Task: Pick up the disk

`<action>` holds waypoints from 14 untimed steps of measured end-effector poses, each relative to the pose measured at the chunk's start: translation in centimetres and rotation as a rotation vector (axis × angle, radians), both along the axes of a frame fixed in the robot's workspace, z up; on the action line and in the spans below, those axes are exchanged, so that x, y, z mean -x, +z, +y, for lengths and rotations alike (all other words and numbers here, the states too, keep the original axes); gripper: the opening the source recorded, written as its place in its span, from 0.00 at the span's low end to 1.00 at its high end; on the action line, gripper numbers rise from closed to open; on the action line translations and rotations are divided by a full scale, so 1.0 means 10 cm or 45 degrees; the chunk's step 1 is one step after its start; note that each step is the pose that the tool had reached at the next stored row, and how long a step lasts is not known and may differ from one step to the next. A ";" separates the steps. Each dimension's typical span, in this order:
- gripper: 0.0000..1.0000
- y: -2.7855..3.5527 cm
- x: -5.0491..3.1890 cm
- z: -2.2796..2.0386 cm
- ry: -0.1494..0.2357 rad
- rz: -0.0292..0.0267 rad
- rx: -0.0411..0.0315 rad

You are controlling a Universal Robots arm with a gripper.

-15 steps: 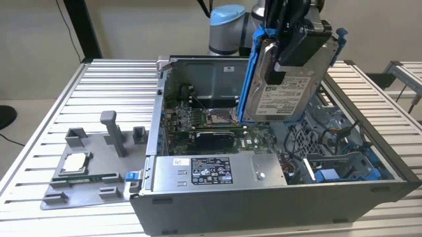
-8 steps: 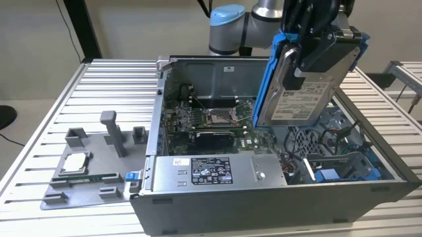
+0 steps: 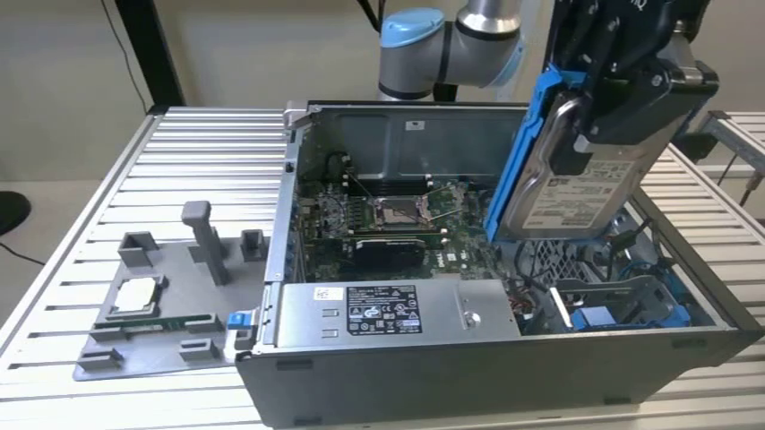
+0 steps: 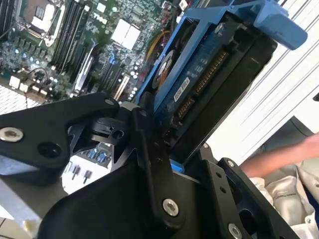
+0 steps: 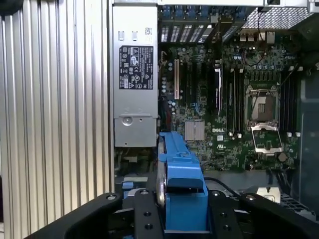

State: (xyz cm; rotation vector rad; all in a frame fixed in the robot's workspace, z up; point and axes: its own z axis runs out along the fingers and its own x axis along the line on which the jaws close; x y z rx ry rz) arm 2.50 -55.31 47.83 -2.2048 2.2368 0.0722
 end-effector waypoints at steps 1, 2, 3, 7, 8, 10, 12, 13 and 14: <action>0.00 -0.001 -0.024 -0.022 0.000 0.0004 -0.0001; 0.00 0.000 -0.050 -0.049 0.000 0.0008 0.0001; 0.00 -0.001 -0.069 -0.072 0.000 0.0011 -0.0001; 0.00 -0.003 -0.151 -0.167 0.000 0.0023 -0.0001; 0.00 -0.005 -0.176 -0.182 0.000 0.0026 0.0000; 0.00 -0.011 -0.231 -0.197 0.000 0.0030 0.0000; 0.00 -0.019 -0.275 -0.203 0.000 0.0030 -0.0004; 0.00 -0.023 -0.291 -0.204 0.000 0.0029 -0.0005; 0.00 -0.028 -0.302 -0.205 0.000 0.0030 -0.0003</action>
